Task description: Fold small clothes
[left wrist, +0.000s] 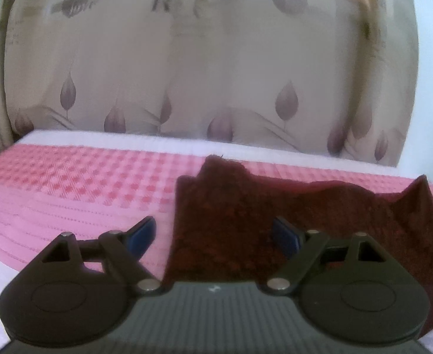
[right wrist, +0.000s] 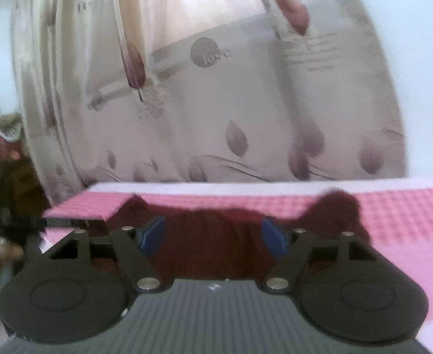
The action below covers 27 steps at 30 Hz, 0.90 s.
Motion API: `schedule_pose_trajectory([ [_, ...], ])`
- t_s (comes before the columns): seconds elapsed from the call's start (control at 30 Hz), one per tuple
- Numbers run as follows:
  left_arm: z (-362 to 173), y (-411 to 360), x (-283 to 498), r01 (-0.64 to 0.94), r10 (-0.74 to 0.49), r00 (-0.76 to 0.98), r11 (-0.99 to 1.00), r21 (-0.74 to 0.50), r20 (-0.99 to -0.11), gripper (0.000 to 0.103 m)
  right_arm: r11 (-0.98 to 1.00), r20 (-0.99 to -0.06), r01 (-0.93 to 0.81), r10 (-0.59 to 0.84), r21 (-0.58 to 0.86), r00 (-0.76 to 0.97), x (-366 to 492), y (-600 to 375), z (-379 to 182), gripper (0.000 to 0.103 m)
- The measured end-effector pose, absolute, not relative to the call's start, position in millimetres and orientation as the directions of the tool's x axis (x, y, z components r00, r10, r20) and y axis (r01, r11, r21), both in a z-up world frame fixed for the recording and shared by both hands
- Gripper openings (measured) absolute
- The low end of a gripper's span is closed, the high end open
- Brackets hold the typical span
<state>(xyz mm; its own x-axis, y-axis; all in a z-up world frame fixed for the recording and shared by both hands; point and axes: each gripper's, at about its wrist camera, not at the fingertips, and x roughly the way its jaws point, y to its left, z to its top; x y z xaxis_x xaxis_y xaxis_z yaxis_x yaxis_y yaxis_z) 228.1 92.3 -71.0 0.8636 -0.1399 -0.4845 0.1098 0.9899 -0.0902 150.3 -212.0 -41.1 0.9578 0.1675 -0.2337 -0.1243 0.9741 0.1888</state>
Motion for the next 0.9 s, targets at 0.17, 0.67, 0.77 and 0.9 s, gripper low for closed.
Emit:
schedule_pose_trajectory([
  [0.17,-68,85,227,0.114,-0.123,0.863,0.992,-0.048,-0.489,0.086,0.978,-0.266,-0.002,0.058,0.207,0.962,128,-215,-74,0.080],
  [0.67,-73,74,238,0.120,-0.087,0.856,0.992,0.032,-0.510,0.086,0.988,-0.318,0.067,-0.021,0.136,0.948,133,-206,-97,0.095],
  [0.77,-74,74,239,0.122,-0.086,0.852,0.992,0.036,-0.516,0.086,0.988,-0.319,0.068,-0.019,0.142,0.948,132,-206,-97,0.096],
  [0.9,-75,73,241,0.124,-0.083,0.850,0.991,0.046,-0.519,0.086,0.988,-0.320,0.070,-0.023,0.136,0.947,132,-206,-97,0.098],
])
